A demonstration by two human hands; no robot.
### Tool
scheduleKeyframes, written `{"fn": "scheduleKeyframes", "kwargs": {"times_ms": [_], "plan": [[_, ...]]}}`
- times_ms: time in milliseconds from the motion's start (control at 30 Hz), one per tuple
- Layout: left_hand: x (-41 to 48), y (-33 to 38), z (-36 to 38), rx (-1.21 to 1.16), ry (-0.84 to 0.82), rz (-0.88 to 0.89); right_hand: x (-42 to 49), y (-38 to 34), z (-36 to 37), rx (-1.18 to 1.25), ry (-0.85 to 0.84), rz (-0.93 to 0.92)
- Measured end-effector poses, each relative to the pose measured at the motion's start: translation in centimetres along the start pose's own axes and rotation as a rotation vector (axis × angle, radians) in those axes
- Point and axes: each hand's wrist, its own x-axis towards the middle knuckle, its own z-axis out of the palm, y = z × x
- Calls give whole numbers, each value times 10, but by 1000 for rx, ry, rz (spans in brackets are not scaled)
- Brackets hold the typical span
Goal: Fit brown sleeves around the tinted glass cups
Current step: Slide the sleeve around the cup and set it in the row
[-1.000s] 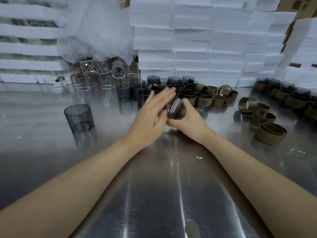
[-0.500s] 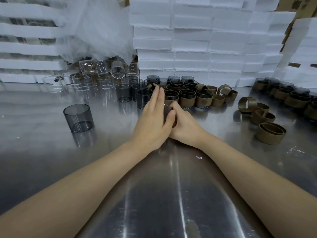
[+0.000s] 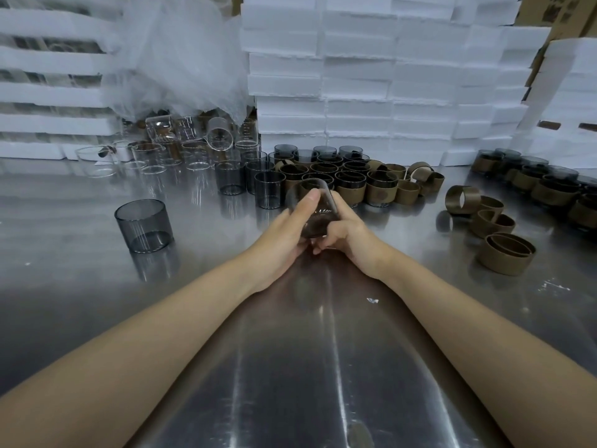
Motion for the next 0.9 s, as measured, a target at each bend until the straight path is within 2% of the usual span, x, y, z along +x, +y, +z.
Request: {"fn": "scheduleKeyframes", "kwargs": {"times_ms": [67,167,233,267,367,433,500,600,667,800,900], "plan": [[1,-1,0,-9,46,4,2,1,5,-31,49,23],[3,-5,-1,44,143,21,2,1,13,-445,219,-57],[4,-7,-3,80,206,23,1,-2,20,-689,208,-152],[4,-6,-4,87,242,11,0,-4,24,-735,165,-182],[3,-1,-8,172,313,-7,1,-6,30,-724,91,-161],[2,-2,-10,327,253,66,1,-7,30,-676,95,-87],[1,-4,-10,381,201,125,2,-8,24,-566,108,-9],[1,-7,-8,305,130,148,2,-12,10,-349,96,1],[1,-7,-7,207,110,87,0,-12,3,-285,111,-20],[3,-7,-8,56,130,14,0,-4,11,-489,242,-59],[3,-5,-11,119,232,-23,2,3,28,-641,213,-39]]}}
